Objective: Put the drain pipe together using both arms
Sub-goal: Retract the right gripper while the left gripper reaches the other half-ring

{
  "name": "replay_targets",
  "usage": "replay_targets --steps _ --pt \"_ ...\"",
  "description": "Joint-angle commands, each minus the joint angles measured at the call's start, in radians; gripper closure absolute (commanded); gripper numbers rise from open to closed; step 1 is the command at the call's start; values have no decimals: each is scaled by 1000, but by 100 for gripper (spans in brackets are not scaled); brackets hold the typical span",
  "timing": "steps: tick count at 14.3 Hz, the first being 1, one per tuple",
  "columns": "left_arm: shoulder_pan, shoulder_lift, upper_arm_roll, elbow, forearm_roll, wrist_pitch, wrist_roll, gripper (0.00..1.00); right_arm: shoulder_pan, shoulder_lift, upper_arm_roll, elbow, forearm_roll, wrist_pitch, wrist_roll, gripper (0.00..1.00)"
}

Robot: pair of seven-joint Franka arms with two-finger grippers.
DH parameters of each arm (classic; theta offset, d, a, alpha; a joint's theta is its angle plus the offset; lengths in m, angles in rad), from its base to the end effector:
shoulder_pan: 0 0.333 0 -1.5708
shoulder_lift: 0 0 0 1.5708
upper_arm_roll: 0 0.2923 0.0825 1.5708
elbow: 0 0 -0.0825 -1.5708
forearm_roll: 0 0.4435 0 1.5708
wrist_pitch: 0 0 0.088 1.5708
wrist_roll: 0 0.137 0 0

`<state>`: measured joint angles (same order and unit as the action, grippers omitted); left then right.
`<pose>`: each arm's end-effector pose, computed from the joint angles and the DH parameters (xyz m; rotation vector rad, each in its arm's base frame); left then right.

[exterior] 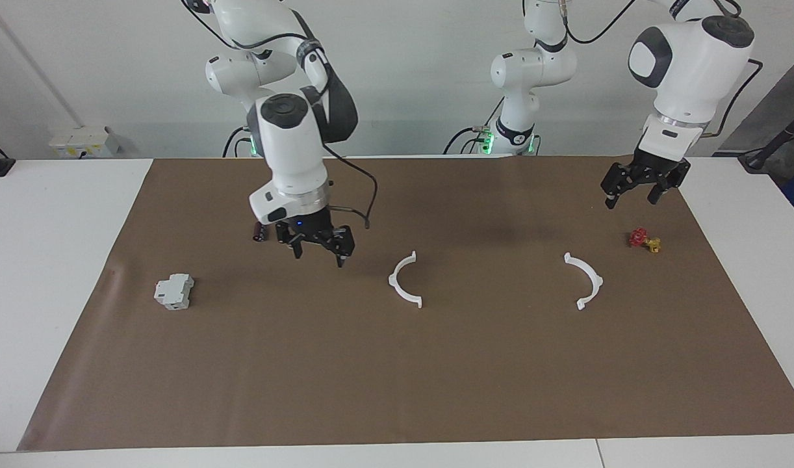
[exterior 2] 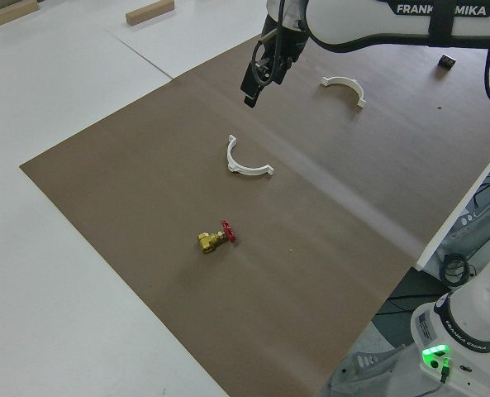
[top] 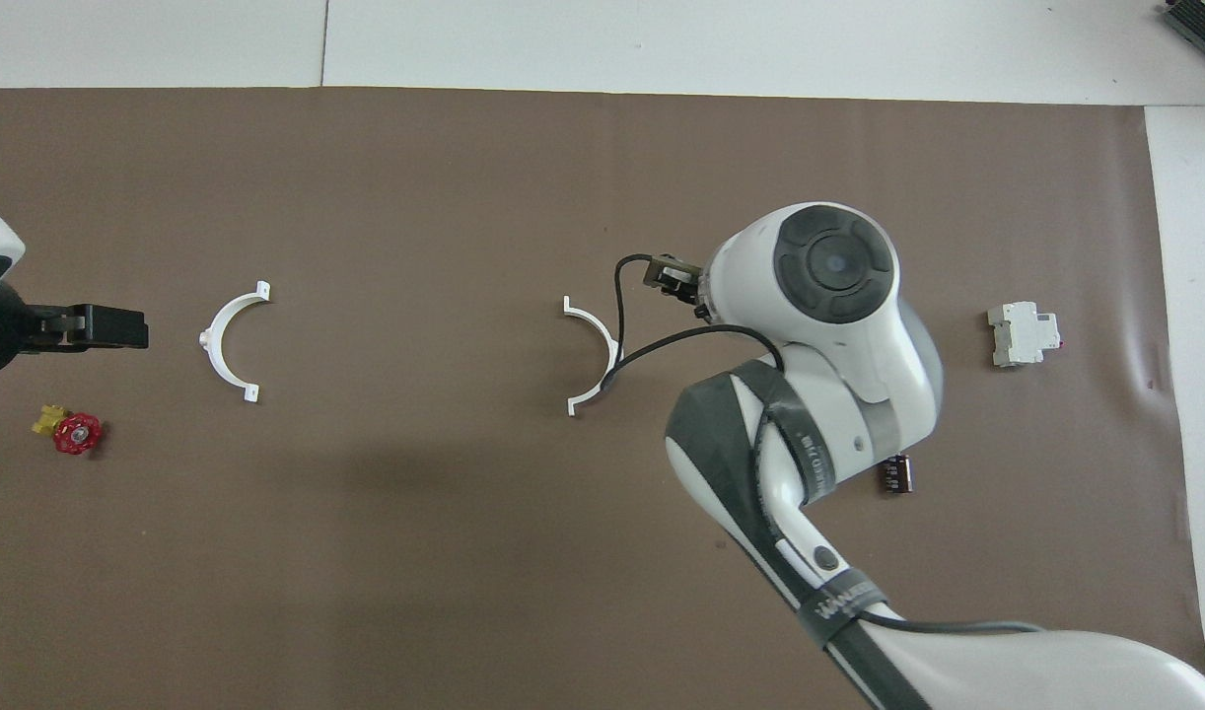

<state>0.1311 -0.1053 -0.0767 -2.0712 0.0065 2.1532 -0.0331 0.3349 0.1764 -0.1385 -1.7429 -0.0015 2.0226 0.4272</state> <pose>0.6035 0.0329 0.4194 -3.1094 -0.1308 -0.2916 0.6654 0.1355 0.4063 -3.1090 0.3541 -0.1687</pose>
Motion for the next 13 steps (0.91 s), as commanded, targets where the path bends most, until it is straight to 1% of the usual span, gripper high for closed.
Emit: replay_targets --steps 1,2,4,5,6,7,9,10,12,13 --pt "10 85 -11 -37 -10 132 -111 0 -88 -58 19 -18 -3 -94 -103 0" --pt "4 113 -11 -38 -10 149 -149 0 -106 -67 19 -18 -5 -134 -108 0" --pt "1 111 -11 -67 -10 151 -212 0 -126 -86 17 -26 -6 -203 -122 0" --pt "1 107 -11 -82 -10 160 -288 0 -145 -90 16 -27 -8 -223 -149 0" --pt "4 114 -14 -90 -10 201 -398 0 -172 -98 17 -27 -8 -231 -191 0" --pt "-7 121 -12 -119 -10 252 -459 0 -200 -106 17 -27 -8 -236 -237 0" --pt "-33 134 -12 -205 -10 361 -468 0 -247 -124 17 -27 -8 -263 -309 0" --pt "-33 142 -12 -230 -10 385 -468 0 -272 -136 17 -26 -8 -275 -338 0" --pt "-34 160 -12 -227 -10 392 -432 0 -301 -161 17 -23 -6 -286 -383 0" --pt "-36 168 -9 -224 -10 390 -354 0 -306 -170 19 -14 -6 -301 -390 0"
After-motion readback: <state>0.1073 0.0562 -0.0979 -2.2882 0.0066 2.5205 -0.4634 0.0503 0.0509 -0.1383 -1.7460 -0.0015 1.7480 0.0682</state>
